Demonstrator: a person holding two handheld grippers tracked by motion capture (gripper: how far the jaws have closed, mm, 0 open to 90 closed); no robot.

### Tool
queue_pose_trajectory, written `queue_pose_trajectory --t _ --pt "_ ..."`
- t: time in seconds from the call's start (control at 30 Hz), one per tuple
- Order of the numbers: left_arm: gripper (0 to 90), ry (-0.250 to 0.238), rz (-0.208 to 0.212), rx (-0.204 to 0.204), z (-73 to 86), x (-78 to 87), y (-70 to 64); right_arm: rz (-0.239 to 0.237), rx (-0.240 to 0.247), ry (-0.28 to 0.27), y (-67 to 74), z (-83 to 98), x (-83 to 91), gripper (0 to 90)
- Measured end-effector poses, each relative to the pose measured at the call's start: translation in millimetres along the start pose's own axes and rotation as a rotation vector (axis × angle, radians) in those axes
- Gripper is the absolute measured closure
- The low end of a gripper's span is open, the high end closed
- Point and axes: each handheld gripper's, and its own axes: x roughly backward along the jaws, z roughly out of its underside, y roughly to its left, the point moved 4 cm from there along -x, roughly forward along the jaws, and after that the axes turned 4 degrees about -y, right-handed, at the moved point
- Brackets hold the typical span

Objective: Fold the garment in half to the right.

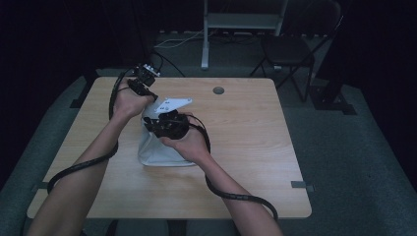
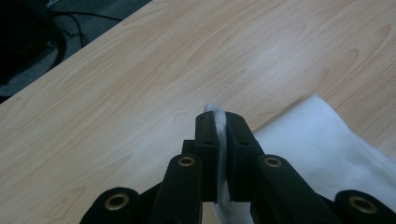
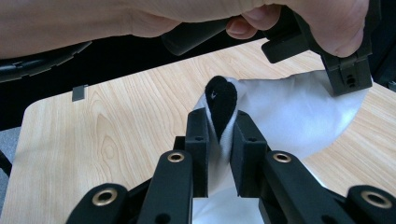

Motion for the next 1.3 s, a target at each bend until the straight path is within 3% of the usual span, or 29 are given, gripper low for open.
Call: queue_pose_trajectory --t 0.5,1.3 --pt "84.9 -0.010 0.030 0.018 -3.8 -14.1 -14.7 0.021 -0.025 0.017 -9.8 17.1 12.7 79.1" --pt "84.8 -0.008 0.061 -0.007 -2.5 -34.7 -35.3 0.040 -0.066 0.044 -18.4 47.1 20.9 78.7"
